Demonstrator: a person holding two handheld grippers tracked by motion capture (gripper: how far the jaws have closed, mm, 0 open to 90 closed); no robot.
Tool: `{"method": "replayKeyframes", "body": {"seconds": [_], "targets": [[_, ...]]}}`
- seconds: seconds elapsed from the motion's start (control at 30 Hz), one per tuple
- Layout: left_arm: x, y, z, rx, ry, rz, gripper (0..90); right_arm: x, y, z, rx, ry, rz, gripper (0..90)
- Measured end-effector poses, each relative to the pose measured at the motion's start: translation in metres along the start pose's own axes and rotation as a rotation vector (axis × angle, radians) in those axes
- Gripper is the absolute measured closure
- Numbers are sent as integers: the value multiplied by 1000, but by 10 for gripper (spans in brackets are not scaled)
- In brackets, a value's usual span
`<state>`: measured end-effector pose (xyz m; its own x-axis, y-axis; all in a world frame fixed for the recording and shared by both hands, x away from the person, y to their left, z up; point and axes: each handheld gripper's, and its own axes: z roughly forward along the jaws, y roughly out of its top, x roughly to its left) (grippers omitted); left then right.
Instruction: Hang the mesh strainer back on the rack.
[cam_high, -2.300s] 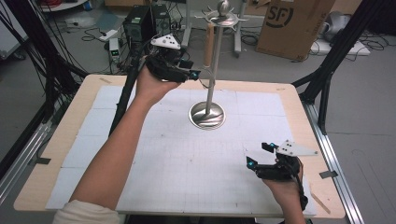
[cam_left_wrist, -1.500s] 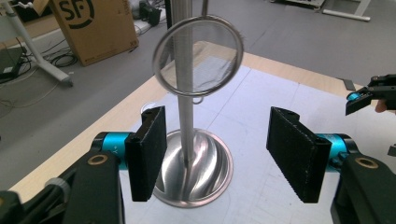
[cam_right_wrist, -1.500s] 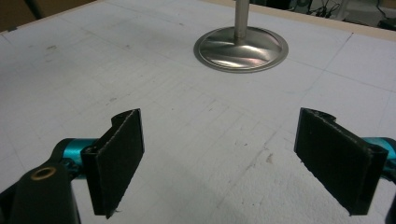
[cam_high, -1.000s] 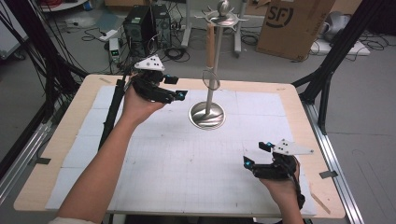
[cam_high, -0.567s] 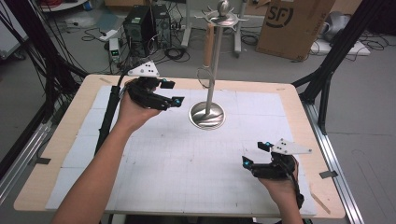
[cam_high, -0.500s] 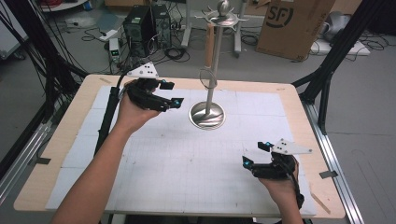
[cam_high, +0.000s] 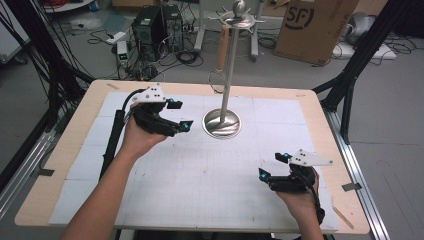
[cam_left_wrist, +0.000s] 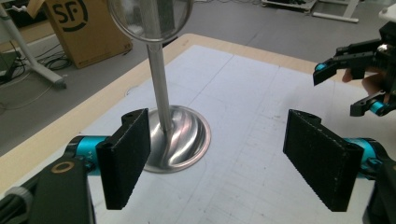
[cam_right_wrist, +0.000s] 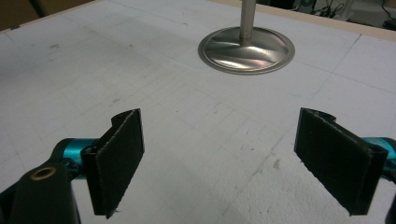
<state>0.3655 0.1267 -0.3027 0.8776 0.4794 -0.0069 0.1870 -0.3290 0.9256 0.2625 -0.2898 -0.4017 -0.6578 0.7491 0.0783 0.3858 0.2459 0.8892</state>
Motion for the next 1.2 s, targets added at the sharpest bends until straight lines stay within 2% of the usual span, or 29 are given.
{"method": "replayKeyframes", "body": {"seconds": [0.2,0.47,0.73,0.97,1.2], "targets": [[-3,-19,1,20,5,-4,215,0,0,1,-3,-2,-2,149],[-11,-38,1,27,-17,-15,194,0,-1,2,3,1,10,149],[-20,-49,2,34,-24,-10,171,0,-1,1,-1,1,6,149],[-28,-59,3,12,-31,-22,128,1,-1,2,4,2,4,149],[-36,-64,3,23,-43,-5,120,1,-1,3,10,2,7,149]]}}
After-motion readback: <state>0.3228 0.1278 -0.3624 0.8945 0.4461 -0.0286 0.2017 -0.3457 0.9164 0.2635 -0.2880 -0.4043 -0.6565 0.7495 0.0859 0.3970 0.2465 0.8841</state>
